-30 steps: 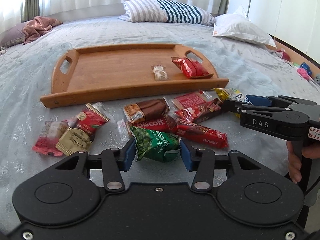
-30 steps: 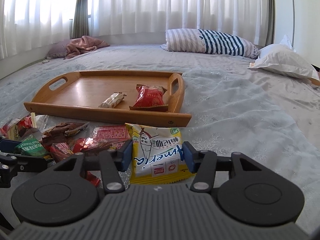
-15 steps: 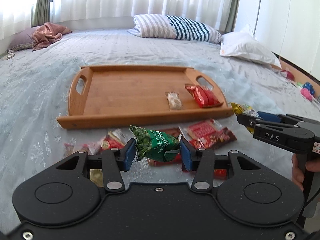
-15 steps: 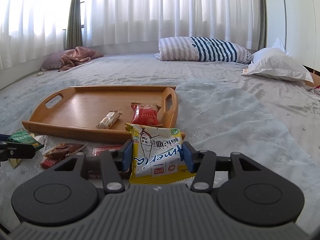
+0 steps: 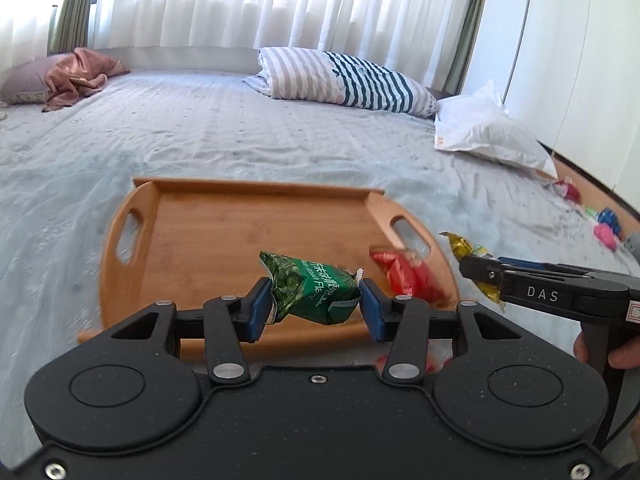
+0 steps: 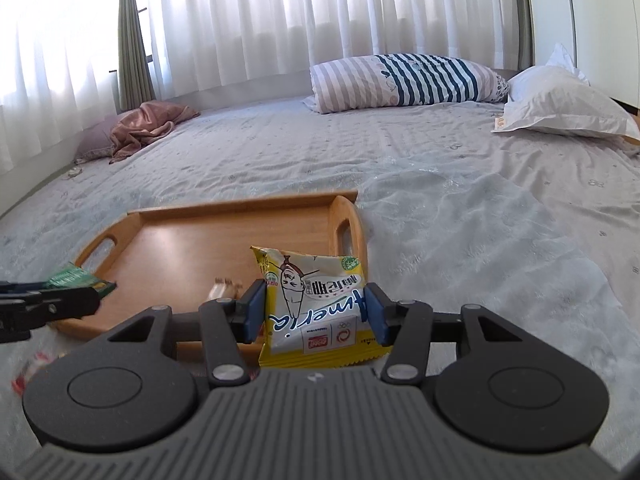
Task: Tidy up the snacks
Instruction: 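Carry both bags onto the wooden tray and open both tools to release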
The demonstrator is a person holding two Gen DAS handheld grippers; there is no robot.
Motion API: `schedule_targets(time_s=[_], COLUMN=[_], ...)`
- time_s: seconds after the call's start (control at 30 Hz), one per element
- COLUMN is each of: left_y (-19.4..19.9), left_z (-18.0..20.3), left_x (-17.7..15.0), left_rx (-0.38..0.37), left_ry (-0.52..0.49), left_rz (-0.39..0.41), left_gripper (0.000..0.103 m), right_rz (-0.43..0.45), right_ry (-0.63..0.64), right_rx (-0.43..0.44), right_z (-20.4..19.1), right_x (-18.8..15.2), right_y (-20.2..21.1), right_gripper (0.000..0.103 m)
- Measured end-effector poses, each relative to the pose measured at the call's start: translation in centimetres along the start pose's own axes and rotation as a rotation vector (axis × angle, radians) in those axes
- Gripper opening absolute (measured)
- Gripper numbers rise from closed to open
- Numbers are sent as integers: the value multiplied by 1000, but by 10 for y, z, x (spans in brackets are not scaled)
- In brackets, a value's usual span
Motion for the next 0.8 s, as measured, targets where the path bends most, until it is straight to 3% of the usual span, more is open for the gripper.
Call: schedule_targets(time_s=[0.2,0.43,0.8], left_y=[-48,-103,-164], left_z=[0,0,3], left_x=[30,52,39], left_rx=[-20,-45,-38], left_ry=[44,109,116], left_rz=[-17,5,-54], left_gripper=[45,45,45], right_rz=[-26,-119,-199], right_ry=[-15,-61,-114], right_rx=[36,68,71], right_z=[-8,-10,-12], right_x=[34,55,47], right_y=[-34,-92,-161], right_gripper=[55,55,55])
Point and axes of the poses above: each gripper's, at about its wrist camera, not at the fingertips, and y roughly against the way its jaws point, z to its right, x to its top, the point moved 10 cm from there along -y, roughly the way its jaws point
